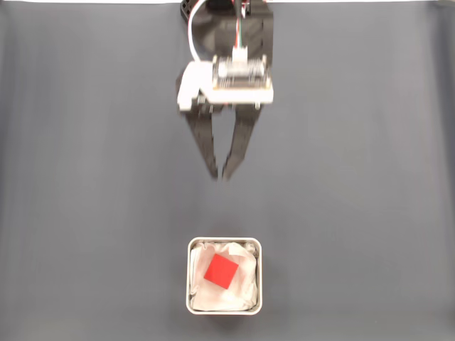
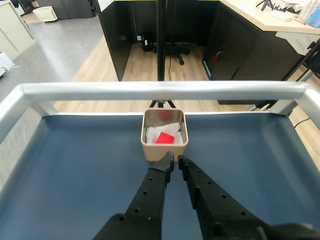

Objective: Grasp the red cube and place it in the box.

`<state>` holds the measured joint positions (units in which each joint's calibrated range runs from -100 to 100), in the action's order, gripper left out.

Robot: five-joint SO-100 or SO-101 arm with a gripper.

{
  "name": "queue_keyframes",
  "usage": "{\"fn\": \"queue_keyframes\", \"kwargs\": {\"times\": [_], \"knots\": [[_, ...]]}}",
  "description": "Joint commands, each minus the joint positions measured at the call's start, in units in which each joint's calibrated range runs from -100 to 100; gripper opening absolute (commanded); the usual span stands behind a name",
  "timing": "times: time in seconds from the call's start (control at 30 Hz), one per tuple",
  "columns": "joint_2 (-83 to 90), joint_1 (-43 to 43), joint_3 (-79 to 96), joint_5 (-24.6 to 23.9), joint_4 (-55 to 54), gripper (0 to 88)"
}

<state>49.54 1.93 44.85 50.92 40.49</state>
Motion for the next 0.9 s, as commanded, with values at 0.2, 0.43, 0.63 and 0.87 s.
{"fn": "queue_keyframes", "kwargs": {"times": [0.2,0.43,0.63,0.87], "knots": [[31.7,-1.2,32.2,1.5,2.7,0.0],[43.4,-2.4,46.8,1.9,9.7,0.0],[47.8,-2.1,53.6,1.1,16.9,0.0],[50.0,-3.9,54.9,-3.1,24.6,0.0]]}}
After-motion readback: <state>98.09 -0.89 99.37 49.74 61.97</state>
